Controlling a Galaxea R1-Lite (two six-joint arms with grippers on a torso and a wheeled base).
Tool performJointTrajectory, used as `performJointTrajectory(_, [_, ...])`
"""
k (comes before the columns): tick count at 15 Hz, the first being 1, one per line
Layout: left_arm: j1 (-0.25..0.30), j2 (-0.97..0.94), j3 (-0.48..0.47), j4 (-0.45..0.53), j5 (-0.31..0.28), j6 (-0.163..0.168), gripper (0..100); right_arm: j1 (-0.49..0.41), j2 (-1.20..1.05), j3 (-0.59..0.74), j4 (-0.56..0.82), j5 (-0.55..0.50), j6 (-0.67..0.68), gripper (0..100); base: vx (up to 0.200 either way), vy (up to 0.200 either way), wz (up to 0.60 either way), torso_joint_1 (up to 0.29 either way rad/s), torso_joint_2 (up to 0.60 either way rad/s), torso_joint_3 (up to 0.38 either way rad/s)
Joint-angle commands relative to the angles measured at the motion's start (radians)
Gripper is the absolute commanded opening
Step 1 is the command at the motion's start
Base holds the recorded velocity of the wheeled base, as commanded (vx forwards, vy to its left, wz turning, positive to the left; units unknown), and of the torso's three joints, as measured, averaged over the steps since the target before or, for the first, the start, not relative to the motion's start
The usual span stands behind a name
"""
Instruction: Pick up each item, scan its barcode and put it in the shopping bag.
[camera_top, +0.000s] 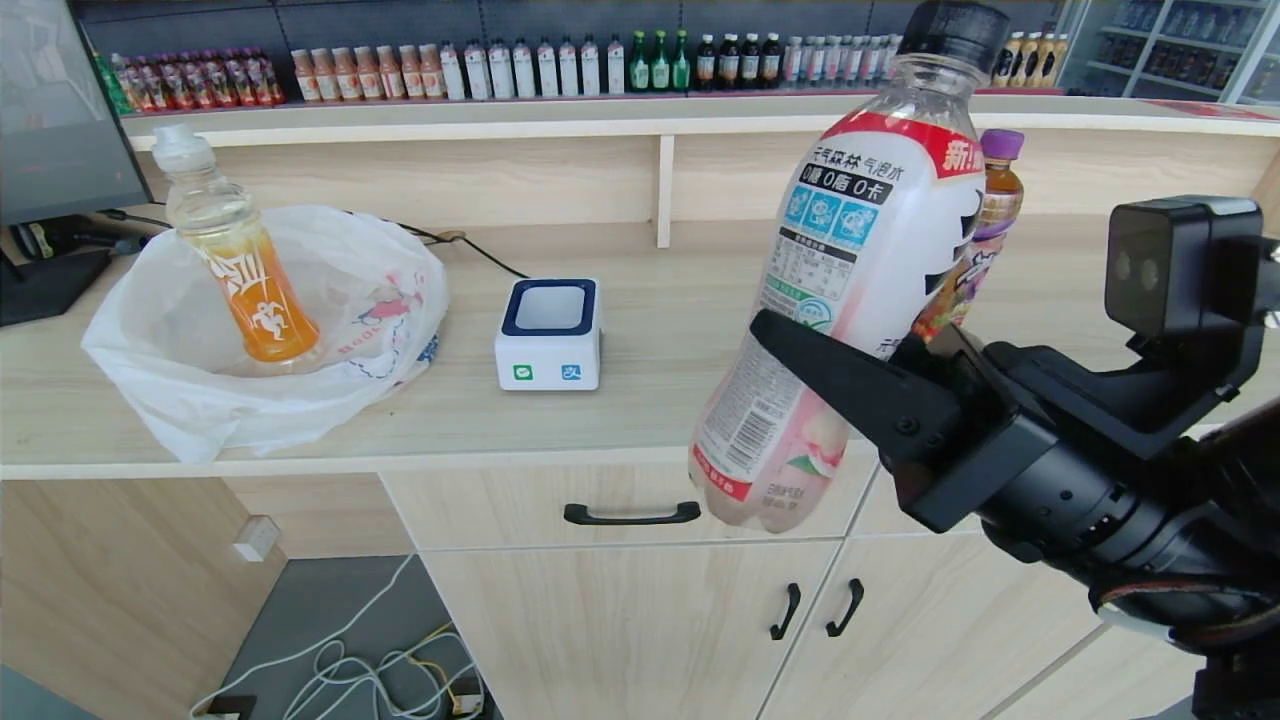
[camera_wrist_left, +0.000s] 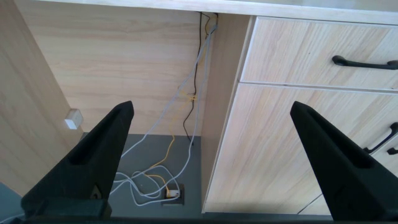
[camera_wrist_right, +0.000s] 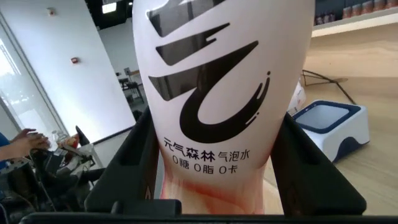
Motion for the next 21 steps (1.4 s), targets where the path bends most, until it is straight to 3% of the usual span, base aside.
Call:
performJointTrajectory(1, [0.000,0.000,0.000,0.000,0.000,0.000,100,0.008,0.005,-0.002,0.012,-0.054,-0.039,0,0.000,0.000,0.00,0.000,0.00,0.000])
performJointTrajectory(8, [0.000,0.000,0.000,0.000,0.000,0.001,100,-0.041,0.001,0.031,0.000,-0.315,-0.218,0,0.000,0.000,0.00,0.000,0.00,0.000])
performJointTrajectory(17, [0.000,0.000,0.000,0.000,0.000,0.000,100,-0.166,0.025,-0.011,-0.003,-0.342,-0.274,0,0.000,0.000,0.00,0.000,0.00,0.000])
performJointTrajectory(21, [0.000,0.000,0.000,0.000,0.000,-0.002,100,-0.170,0.036,0.006,-0.003,-0.339,-0.264,0,0.000,0.200,0.00,0.000,0.00,0.002])
